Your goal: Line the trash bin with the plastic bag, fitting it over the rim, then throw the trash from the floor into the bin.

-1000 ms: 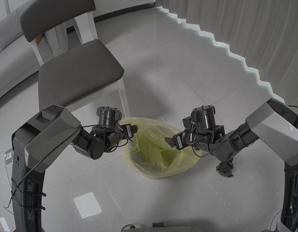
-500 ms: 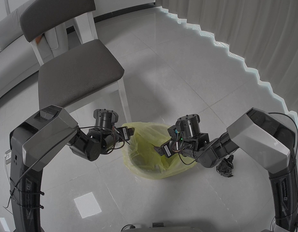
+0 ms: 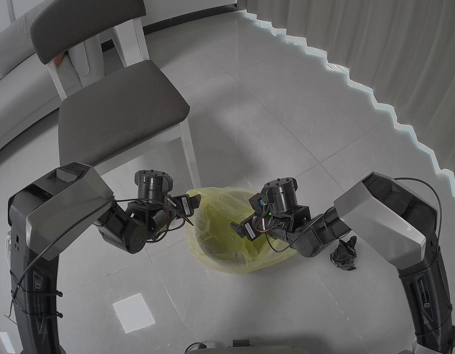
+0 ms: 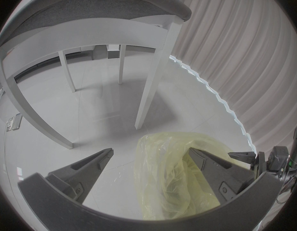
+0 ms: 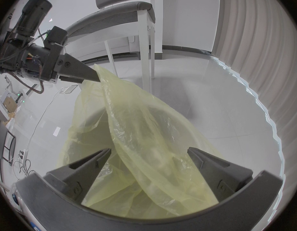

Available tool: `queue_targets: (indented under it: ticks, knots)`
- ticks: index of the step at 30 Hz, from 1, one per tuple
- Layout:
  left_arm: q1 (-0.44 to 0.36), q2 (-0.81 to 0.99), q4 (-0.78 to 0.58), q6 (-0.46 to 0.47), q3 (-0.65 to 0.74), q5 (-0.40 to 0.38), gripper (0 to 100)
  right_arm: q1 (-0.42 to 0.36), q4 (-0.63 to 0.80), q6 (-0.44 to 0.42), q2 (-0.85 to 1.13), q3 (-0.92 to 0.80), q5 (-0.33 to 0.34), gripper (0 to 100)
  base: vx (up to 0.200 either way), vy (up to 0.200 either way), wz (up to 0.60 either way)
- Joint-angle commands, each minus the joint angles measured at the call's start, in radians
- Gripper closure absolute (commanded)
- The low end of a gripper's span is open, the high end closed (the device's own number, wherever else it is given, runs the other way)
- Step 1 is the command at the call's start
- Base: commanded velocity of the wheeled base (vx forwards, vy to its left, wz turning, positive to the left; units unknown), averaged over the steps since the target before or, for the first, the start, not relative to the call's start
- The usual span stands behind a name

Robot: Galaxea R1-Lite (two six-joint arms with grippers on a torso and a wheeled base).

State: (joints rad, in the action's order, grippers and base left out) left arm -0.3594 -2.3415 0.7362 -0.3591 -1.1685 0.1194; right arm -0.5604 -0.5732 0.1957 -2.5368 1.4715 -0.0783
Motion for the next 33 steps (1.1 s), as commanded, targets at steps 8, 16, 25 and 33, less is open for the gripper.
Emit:
queue_targets:
  ticks: [8,16,25,33]
  knots:
    - [0.007,0.013,0.002,-0.001,0.009,-0.001,0,0.025,0.046,0.001,-0.008,0.099,-0.020,100,0.000,0.000,0.00]
    - [0.000,0.034,0.002,-0.004,0.032,-0.001,0,0.050,0.144,0.001,0.009,0.244,-0.020,100,0.000,0.000,0.00]
    - [0.000,0.079,0.051,-0.004,0.125,-0.001,0,0.085,0.188,0.014,-0.003,0.359,-0.021,100,0.000,0.000,0.00]
    - [-0.001,0.094,0.085,-0.004,0.173,-0.001,0,0.126,0.185,0.068,-0.008,0.368,-0.021,100,0.000,0.000,0.00]
